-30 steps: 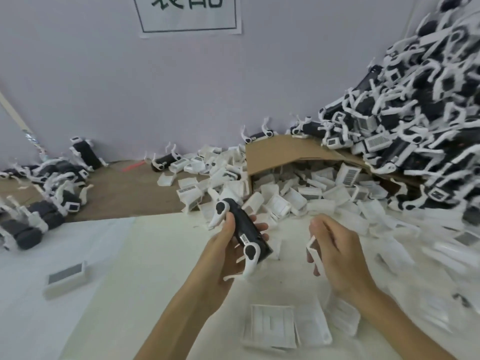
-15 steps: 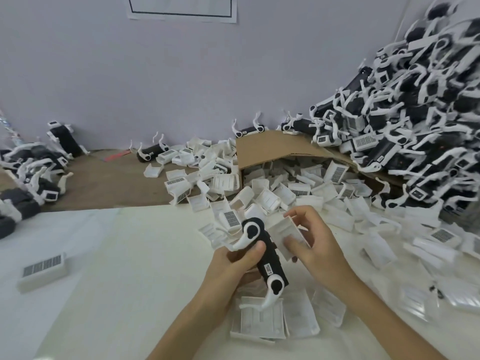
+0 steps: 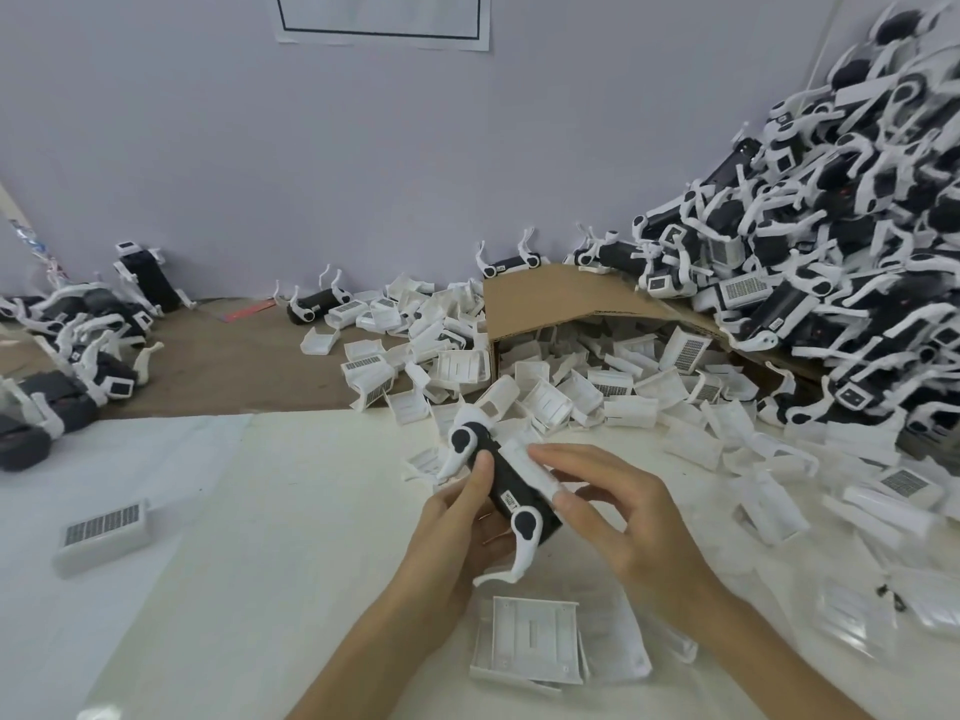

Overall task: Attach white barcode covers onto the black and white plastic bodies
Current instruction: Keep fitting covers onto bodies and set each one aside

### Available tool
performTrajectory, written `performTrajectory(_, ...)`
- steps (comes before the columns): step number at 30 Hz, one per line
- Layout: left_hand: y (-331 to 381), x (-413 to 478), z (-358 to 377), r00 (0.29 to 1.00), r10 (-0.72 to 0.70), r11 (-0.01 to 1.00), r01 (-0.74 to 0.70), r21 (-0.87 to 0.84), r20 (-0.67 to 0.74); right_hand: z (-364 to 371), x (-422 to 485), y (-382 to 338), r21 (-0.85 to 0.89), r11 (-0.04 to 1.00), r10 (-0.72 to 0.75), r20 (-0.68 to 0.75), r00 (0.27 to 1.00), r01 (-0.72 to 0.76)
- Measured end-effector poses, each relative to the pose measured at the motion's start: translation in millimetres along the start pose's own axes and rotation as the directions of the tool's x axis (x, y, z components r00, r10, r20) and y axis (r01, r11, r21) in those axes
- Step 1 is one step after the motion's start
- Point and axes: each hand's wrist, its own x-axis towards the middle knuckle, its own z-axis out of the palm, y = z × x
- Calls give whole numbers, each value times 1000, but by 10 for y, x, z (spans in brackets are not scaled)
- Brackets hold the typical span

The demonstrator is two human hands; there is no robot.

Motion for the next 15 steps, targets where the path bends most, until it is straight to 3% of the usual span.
performTrajectory(7, 10, 15, -14, 1000, -6, 999, 7, -52, 6, 68, -10, 46, 90, 996, 11, -41, 999, -8)
performTrajectory(12, 11, 16, -6, 1000, -15, 999, 15, -47, 12, 75, 0, 61, 189, 978, 115, -127, 985, -90)
performTrajectory(15, 10, 1, -2, 1000, -6, 1000, 6, -17, 25, 52, 8, 58, 187, 976, 122, -56, 991, -110)
